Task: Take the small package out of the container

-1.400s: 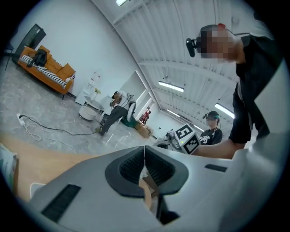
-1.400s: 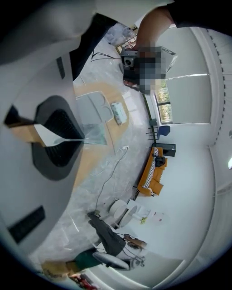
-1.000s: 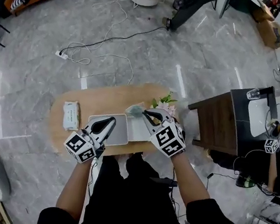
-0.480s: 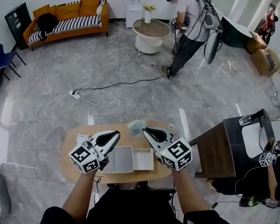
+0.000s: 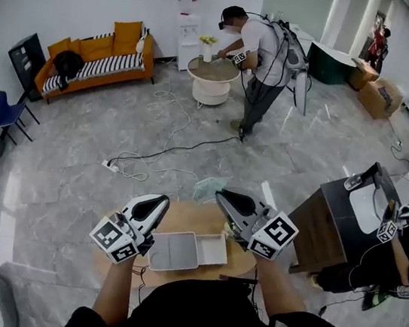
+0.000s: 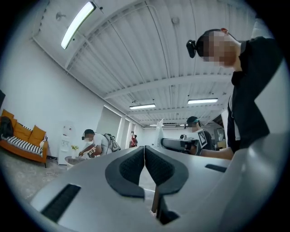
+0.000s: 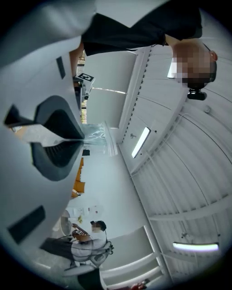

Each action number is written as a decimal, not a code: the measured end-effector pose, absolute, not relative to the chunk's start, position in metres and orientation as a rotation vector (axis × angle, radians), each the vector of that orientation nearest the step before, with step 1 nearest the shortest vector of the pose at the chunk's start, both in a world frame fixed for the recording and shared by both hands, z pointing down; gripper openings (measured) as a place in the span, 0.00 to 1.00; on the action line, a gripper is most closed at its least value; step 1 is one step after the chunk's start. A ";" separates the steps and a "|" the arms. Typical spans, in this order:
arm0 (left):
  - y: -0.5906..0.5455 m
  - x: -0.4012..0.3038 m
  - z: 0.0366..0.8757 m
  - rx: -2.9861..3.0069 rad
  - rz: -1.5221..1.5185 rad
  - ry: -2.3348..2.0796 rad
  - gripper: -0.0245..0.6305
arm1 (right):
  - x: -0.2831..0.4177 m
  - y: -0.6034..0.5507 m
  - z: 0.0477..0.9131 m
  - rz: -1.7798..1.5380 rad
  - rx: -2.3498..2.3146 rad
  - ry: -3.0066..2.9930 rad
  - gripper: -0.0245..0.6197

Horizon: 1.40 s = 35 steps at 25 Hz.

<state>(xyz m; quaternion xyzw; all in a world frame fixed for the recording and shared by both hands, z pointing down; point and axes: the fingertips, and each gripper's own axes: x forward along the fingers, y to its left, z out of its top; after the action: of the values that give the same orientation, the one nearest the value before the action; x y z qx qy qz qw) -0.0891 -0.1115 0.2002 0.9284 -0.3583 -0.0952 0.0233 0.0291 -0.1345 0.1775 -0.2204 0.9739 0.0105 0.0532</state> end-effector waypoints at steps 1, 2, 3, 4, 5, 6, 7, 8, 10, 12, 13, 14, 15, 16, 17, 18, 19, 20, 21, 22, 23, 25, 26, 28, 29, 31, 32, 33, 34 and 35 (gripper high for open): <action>-0.108 -0.089 0.196 2.887 -0.303 -1.104 0.07 | 0.032 -0.131 0.175 0.024 -0.661 2.939 0.08; -0.105 -0.089 0.192 2.900 -0.312 -1.098 0.07 | 0.035 -0.129 0.174 0.014 -0.651 2.921 0.08; -0.101 -0.088 0.189 2.912 -0.322 -1.089 0.07 | 0.038 -0.126 0.174 -0.003 -0.637 2.902 0.08; -0.099 -0.087 0.187 2.921 -0.331 -1.081 0.06 | 0.040 -0.124 0.174 -0.028 -0.618 2.882 0.08; -0.096 -0.086 0.186 2.927 -0.339 -1.073 0.07 | 0.042 -0.123 0.173 -0.061 -0.597 2.858 0.08; -0.095 -0.084 0.186 2.931 -0.341 -1.067 0.07 | 0.043 -0.122 0.173 -0.091 -0.578 2.833 0.08; -0.094 -0.081 0.186 2.934 -0.339 -1.061 0.06 | 0.045 -0.121 0.172 -0.111 -0.566 2.814 0.08; -0.092 -0.078 0.187 2.937 -0.334 -1.055 0.07 | 0.047 -0.121 0.172 -0.119 -0.559 2.804 0.08; -0.089 -0.071 0.188 2.944 -0.329 -1.046 0.07 | 0.049 -0.118 0.172 -0.111 -0.546 2.803 0.08; -0.087 -0.071 0.188 2.942 -0.337 -1.041 0.07 | 0.048 -0.114 0.170 -0.100 -0.529 2.807 0.08; -0.087 -0.072 0.187 2.936 -0.345 -1.041 0.07 | 0.047 -0.113 0.169 -0.099 -0.522 2.805 0.08; -0.088 -0.074 0.186 2.929 -0.355 -1.043 0.07 | 0.046 -0.112 0.168 -0.100 -0.518 2.803 0.08; -0.088 -0.075 0.186 2.922 -0.363 -1.045 0.07 | 0.046 -0.112 0.167 -0.102 -0.515 2.800 0.08; -0.089 -0.076 0.186 2.917 -0.369 -1.047 0.07 | 0.046 -0.111 0.167 -0.103 -0.513 2.799 0.08; -0.089 -0.076 0.186 2.916 -0.370 -1.048 0.07 | 0.047 -0.110 0.167 -0.103 -0.511 2.800 0.08; -0.089 -0.075 0.186 2.916 -0.369 -1.047 0.07 | 0.047 -0.109 0.168 -0.102 -0.509 2.801 0.08; -0.088 -0.073 0.187 2.917 -0.368 -1.046 0.07 | 0.048 -0.109 0.168 -0.103 -0.507 2.801 0.08; -0.088 -0.071 0.187 2.918 -0.366 -1.044 0.07 | 0.050 -0.108 0.169 -0.105 -0.505 2.801 0.08; -0.088 -0.068 0.187 2.918 -0.366 -1.043 0.07 | 0.052 -0.108 0.170 -0.108 -0.504 2.800 0.08; -0.088 -0.064 0.188 2.918 -0.365 -1.041 0.07 | 0.055 -0.108 0.171 -0.112 -0.504 2.799 0.08; -0.088 -0.062 0.188 2.917 -0.365 -1.038 0.07 | 0.057 -0.108 0.171 -0.115 -0.504 2.800 0.08; -0.088 -0.058 0.189 2.914 -0.363 -1.034 0.07 | 0.059 -0.108 0.173 -0.119 -0.504 2.802 0.08; -0.087 -0.058 0.189 2.913 -0.362 -1.033 0.07 | 0.059 -0.108 0.173 -0.121 -0.501 2.802 0.08; -0.088 -0.058 0.190 2.909 -0.361 -1.035 0.07 | 0.059 -0.108 0.174 -0.125 -0.494 2.802 0.08; -0.089 -0.059 0.190 2.907 -0.361 -1.037 0.07 | 0.058 -0.109 0.174 -0.128 -0.492 2.803 0.08; -0.089 -0.059 0.191 2.902 -0.363 -1.039 0.06 | 0.058 -0.109 0.175 -0.131 -0.487 2.809 0.08; -0.090 -0.059 0.192 2.899 -0.364 -1.040 0.07 | 0.058 -0.109 0.176 -0.133 -0.480 2.813 0.08; -0.091 -0.059 0.193 2.897 -0.365 -1.040 0.07 | 0.058 -0.109 0.177 -0.134 -0.470 2.818 0.08; -0.091 -0.058 0.193 2.895 -0.367 -1.041 0.07 | 0.058 -0.109 0.178 -0.134 -0.462 2.822 0.07; -0.092 -0.057 0.194 2.894 -0.368 -1.040 0.07 | 0.058 -0.109 0.179 -0.134 -0.460 2.825 0.07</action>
<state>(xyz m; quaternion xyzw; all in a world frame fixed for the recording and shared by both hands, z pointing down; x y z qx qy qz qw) -0.0570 -0.0921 0.1939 0.9342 -0.3357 -0.1188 0.0220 0.0585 -0.1091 0.1792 -0.1589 0.9765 -0.0463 0.1379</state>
